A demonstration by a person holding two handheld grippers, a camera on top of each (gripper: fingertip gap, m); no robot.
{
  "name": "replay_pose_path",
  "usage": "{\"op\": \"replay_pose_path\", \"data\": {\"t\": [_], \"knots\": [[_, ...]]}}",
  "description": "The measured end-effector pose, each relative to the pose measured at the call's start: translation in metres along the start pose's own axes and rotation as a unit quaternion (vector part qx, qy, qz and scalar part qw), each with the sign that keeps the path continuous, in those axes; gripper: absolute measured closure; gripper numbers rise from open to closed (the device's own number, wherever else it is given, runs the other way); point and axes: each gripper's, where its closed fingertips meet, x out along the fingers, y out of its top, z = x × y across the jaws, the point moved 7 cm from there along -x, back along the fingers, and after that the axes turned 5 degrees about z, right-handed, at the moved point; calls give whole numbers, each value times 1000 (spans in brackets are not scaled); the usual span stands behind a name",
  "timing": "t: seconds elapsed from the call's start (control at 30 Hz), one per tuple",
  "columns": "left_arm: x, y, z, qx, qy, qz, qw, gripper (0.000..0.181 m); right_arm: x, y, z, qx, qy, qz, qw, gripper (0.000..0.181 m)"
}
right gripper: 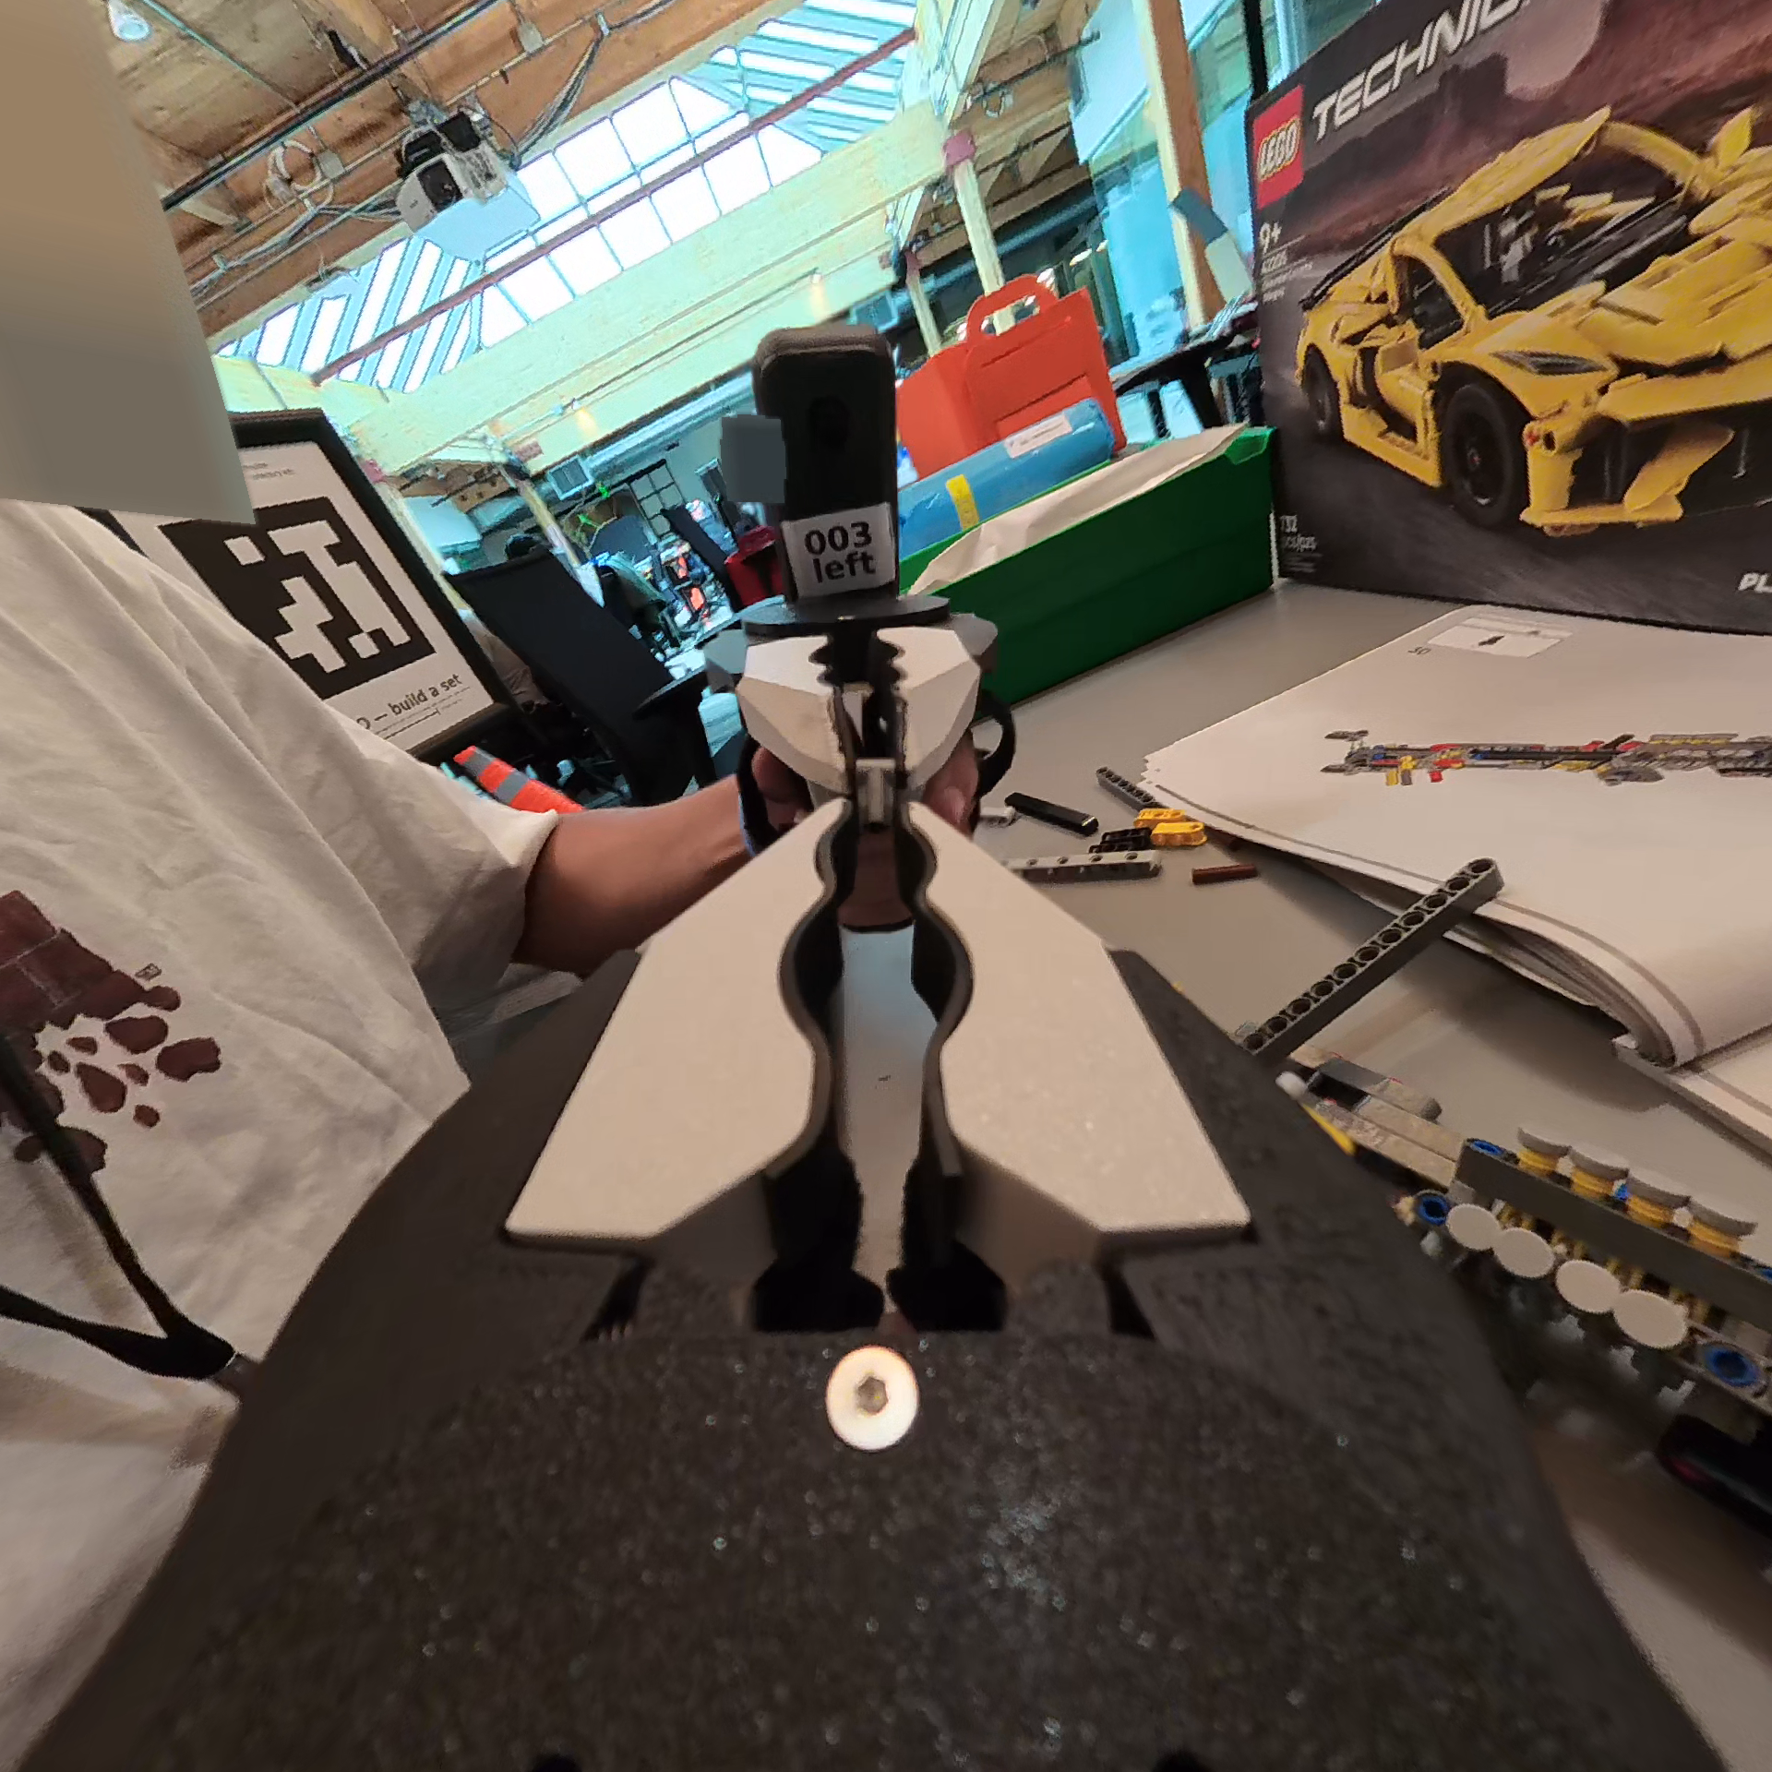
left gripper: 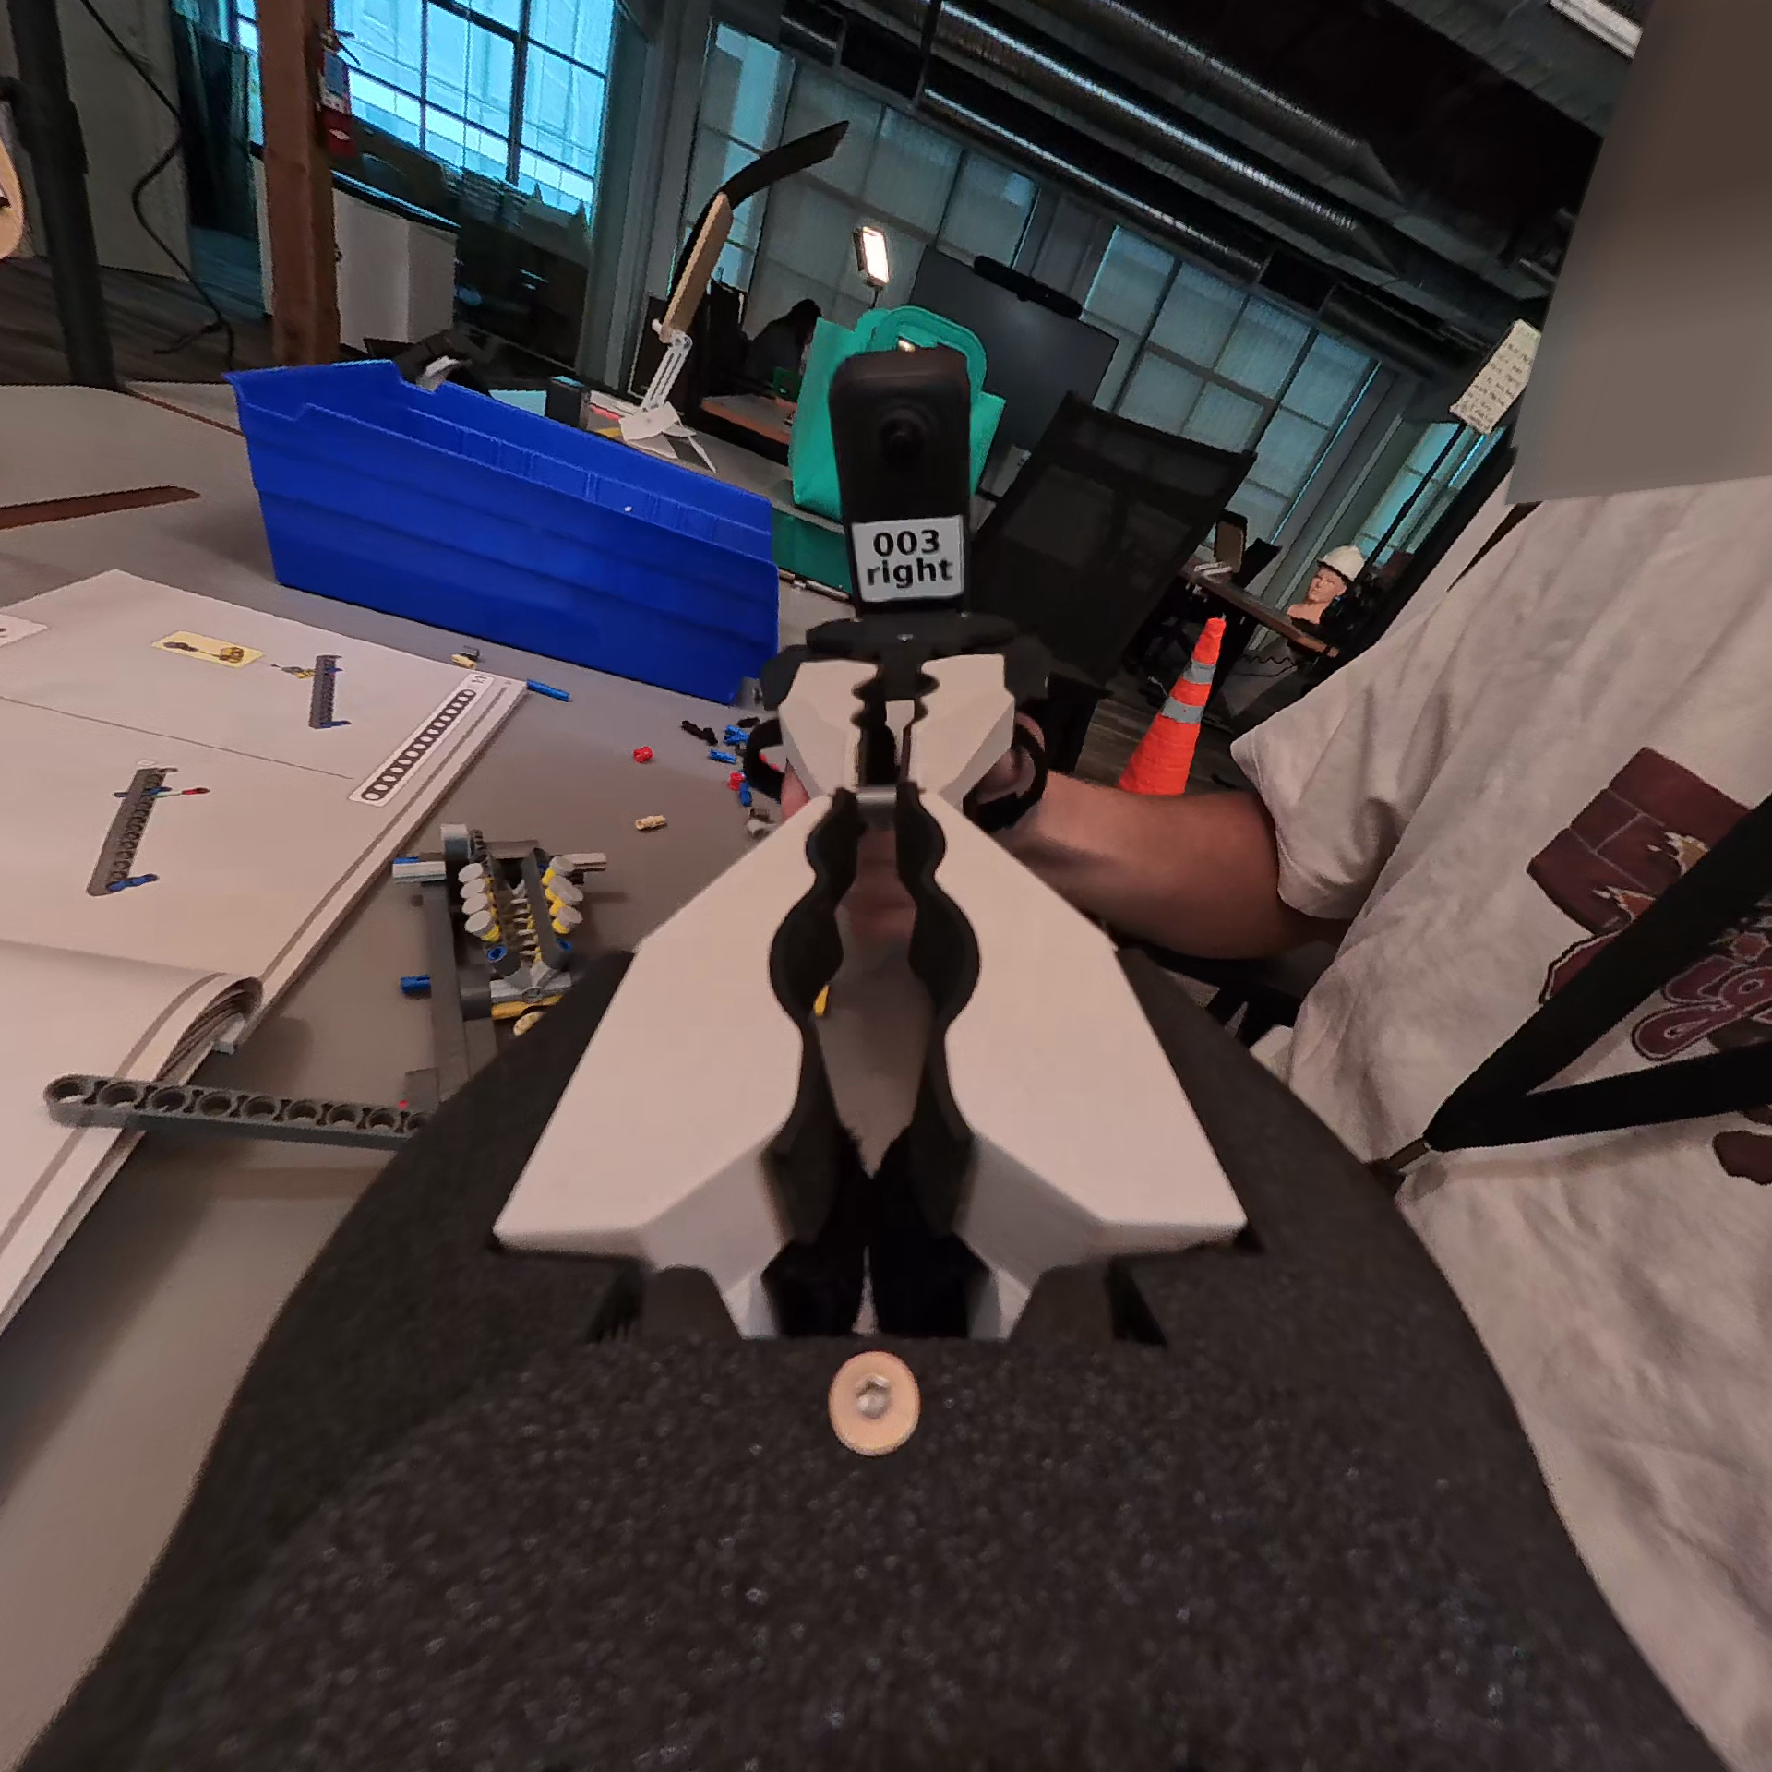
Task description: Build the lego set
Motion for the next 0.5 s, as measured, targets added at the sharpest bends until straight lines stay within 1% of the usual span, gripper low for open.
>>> {"op": "replay_pose_path", "data": {"t": [0.1,0.17,0.2,0.27,0.3,0.4,0.5], "knots": [[0,-4,5,25,-9,-22,999,174,-2,-2,-3,-13,20,-32,999,177],[0,-9,6,39,-4,-47,998,164,-2,-4,-3,-38,20,-74,996,176],[1,-11,6,47,1,-60,997,164,-2,-6,-2,-54,18,-99,993,176],[2,-16,7,67,3,-77,995,174,-2,-9,-2,-68,24,-131,989,176],[3,-17,9,76,4,-79,994,174,-3,-9,-3,-67,29,-141,987,176],[4,-18,8,80,6,-90,993,174,-4,-10,-1,-61,35,-148,986,176],[4,-20,8,96,15,-99,990,166,-6,-11,-1,-53,37,-138,988,176]]}}
